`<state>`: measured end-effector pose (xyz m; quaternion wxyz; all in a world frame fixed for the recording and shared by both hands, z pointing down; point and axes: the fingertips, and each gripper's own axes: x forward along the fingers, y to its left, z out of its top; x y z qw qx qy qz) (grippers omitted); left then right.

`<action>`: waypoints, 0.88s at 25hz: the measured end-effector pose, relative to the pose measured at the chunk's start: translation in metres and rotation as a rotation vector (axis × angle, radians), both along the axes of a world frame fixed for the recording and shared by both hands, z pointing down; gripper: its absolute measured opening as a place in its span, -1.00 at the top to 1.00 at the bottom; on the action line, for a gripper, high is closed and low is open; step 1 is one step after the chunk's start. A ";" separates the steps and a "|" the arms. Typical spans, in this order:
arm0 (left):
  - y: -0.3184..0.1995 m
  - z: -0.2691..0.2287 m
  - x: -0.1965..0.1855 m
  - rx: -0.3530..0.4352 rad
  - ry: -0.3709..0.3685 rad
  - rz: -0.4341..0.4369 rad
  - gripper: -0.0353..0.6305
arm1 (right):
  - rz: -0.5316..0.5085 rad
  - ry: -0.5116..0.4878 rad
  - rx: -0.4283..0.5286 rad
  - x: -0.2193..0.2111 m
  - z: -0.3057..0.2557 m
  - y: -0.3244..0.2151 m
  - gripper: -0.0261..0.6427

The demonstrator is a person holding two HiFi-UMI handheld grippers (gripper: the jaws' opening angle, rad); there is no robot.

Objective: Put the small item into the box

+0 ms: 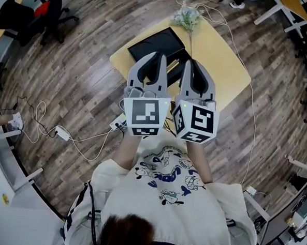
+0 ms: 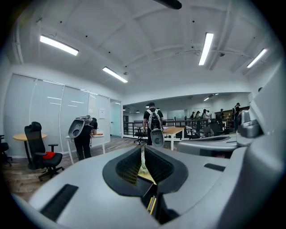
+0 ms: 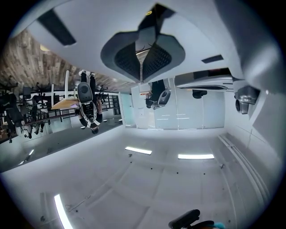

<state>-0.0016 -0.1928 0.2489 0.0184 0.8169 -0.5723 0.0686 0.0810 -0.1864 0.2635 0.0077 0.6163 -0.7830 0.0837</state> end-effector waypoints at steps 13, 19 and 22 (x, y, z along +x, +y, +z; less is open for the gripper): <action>0.008 -0.006 -0.005 0.019 0.004 -0.012 0.79 | -0.020 0.008 0.018 -0.006 -0.005 0.005 0.81; 0.006 -0.005 -0.006 0.016 0.003 -0.019 0.79 | -0.024 0.009 0.016 -0.006 -0.005 0.003 0.81; 0.005 -0.005 -0.005 0.016 0.003 -0.021 0.79 | -0.024 0.008 0.015 -0.005 -0.005 0.002 0.81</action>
